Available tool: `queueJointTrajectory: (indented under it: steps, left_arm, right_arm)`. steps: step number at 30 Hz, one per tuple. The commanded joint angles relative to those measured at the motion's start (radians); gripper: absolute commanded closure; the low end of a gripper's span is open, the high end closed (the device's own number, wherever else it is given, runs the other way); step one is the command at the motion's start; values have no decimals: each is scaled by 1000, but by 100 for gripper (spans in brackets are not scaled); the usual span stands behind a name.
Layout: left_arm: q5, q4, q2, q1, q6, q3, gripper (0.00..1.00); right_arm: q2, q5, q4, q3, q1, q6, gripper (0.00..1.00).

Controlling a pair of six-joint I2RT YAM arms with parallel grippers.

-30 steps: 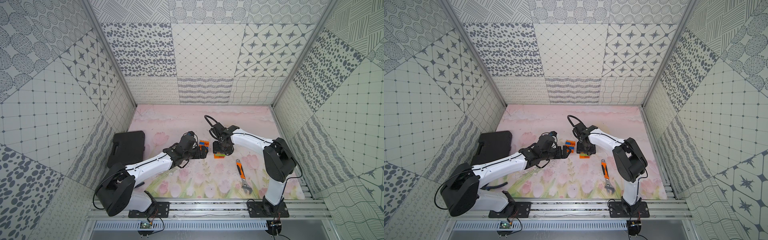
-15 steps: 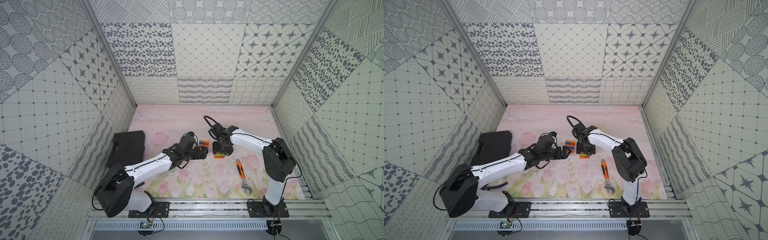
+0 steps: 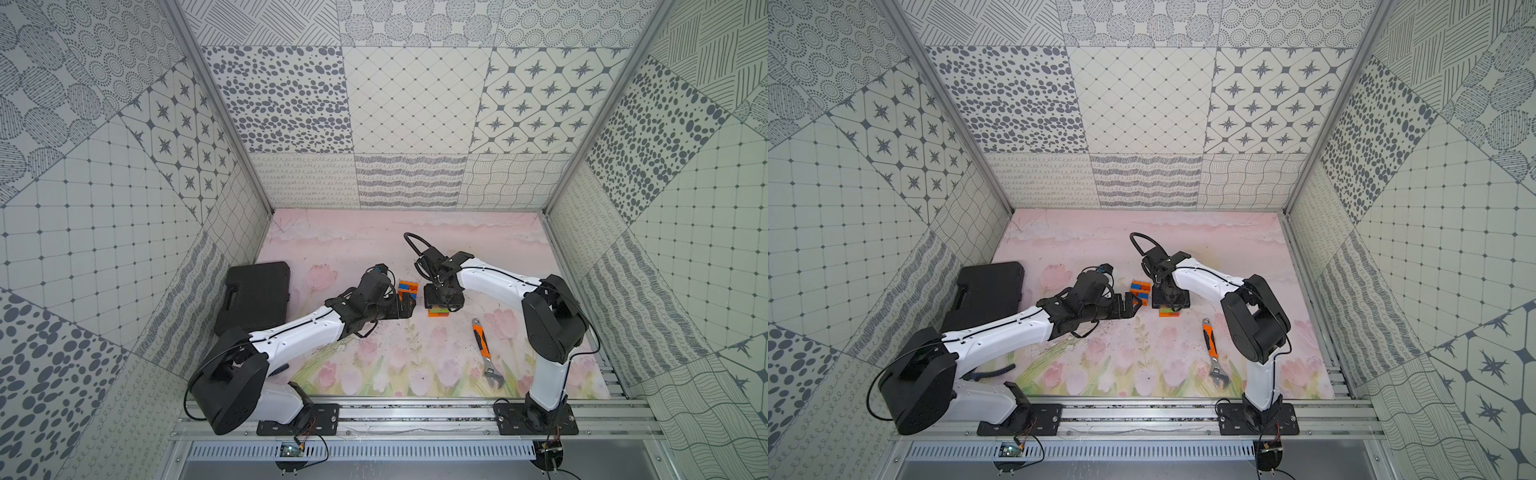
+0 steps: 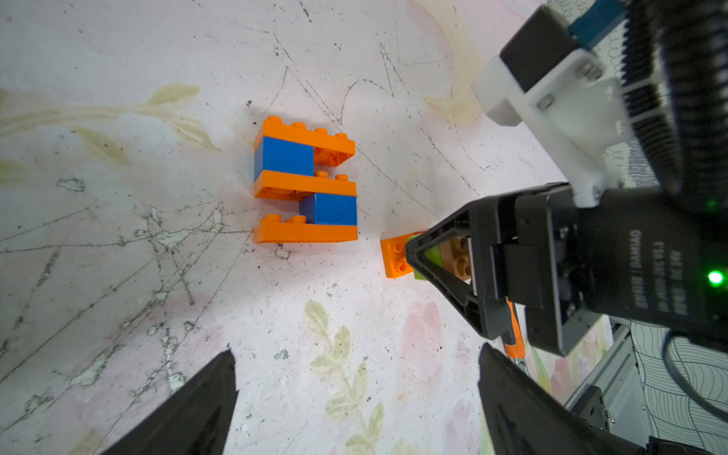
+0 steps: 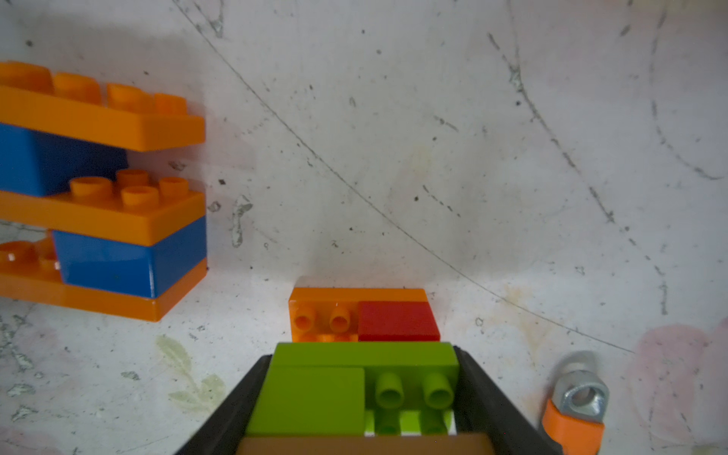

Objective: Assemble the number 5 with lego
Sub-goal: Assemble the lego brick with the lego brick.

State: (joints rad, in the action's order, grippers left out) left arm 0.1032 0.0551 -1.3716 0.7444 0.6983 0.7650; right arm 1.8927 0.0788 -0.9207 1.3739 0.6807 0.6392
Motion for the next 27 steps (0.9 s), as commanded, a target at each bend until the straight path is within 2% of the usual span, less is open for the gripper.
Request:
queueJointTrajectory:
  steps: [1,7,14,19,23,27]
  left_arm:
    - [-14,-28,11,0,-3,2,1]
    - [-21,-27,12,0,-4,5,1]
    - [-22,-20,13,0,-5,5,1]
    - [-21,-24,19,0,5,-7,1]
    - [-31,-27,21,0,7,-12,1]
    - [-21,-33,17,0,22,-18,1]
  right_arm:
    - [75,-28,-4,-51,8,9,37]
    - [78,-88,6,-54,-2,17,37]
    - [53,-75,3,-67,-12,32,37]
    - [58,-21,-36,-47,-12,16,37]
    - [57,-78,-17,-54,-9,16,38]
    - [47,-74,-15,-64,-3,25,38]
